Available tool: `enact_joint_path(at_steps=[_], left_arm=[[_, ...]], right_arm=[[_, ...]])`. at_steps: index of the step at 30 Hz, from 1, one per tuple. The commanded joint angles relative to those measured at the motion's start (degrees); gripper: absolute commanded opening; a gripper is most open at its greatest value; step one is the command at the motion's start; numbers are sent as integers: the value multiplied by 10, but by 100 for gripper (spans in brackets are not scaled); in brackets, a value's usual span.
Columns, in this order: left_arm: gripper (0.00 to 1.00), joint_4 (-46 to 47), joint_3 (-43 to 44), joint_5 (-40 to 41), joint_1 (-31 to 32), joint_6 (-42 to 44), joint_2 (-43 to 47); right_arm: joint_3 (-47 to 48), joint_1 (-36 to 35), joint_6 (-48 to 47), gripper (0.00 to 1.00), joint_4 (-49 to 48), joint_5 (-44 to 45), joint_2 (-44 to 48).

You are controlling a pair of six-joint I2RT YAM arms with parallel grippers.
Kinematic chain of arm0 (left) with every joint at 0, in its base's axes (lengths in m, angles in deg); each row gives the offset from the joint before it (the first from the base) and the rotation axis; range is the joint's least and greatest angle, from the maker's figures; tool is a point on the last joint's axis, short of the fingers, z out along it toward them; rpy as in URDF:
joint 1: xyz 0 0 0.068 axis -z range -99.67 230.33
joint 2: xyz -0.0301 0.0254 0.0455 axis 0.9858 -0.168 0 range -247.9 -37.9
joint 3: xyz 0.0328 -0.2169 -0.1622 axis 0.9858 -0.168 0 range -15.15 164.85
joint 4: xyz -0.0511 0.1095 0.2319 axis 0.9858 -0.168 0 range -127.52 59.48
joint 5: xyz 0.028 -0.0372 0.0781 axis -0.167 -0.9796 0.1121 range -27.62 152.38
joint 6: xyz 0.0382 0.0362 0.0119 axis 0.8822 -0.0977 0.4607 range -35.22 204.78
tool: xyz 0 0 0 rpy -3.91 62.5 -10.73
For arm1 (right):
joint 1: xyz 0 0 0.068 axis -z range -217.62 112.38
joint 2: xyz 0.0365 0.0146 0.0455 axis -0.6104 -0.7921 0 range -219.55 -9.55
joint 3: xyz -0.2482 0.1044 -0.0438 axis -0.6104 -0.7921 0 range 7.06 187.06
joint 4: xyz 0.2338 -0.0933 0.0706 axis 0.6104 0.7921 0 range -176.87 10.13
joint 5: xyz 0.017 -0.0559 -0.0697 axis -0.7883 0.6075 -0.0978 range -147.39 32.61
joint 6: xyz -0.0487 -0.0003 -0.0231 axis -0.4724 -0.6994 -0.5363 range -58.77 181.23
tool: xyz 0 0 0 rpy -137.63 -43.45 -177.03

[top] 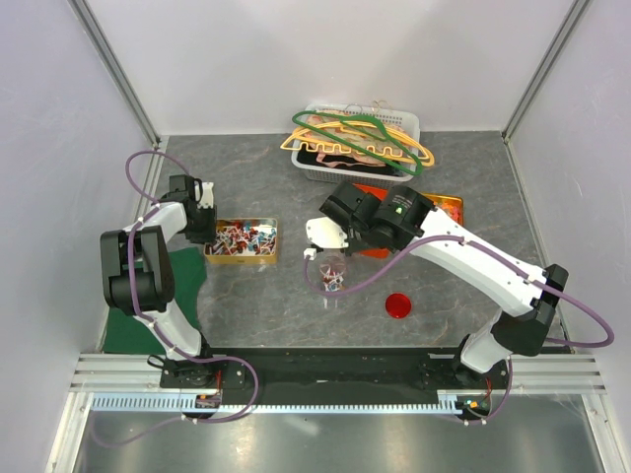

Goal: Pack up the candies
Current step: Place the storage box at the center of the board, then adjust the spatula.

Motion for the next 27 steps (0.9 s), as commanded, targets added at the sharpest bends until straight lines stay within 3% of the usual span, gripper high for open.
enact_joint_path(at_steps=[1, 14, 19, 22, 27], left_arm=[[40, 9, 12, -22, -1, -5, 16], [77, -4, 37, -78, -11, 25, 135], [83, -28, 58, -117, -10, 63, 145], [87, -55, 86, -223, -12, 91, 150], [86, -116, 157, -505, -10, 101, 133]], right_arm=[[16, 7, 7, 0, 39, -10, 14], [-15, 57, -3, 0, -68, -54, 26], [-35, 71, 9, 0, -122, -96, 42], [-44, 79, 19, 0, -159, -133, 53], [-81, 79, 46, 0, -242, -167, 67]])
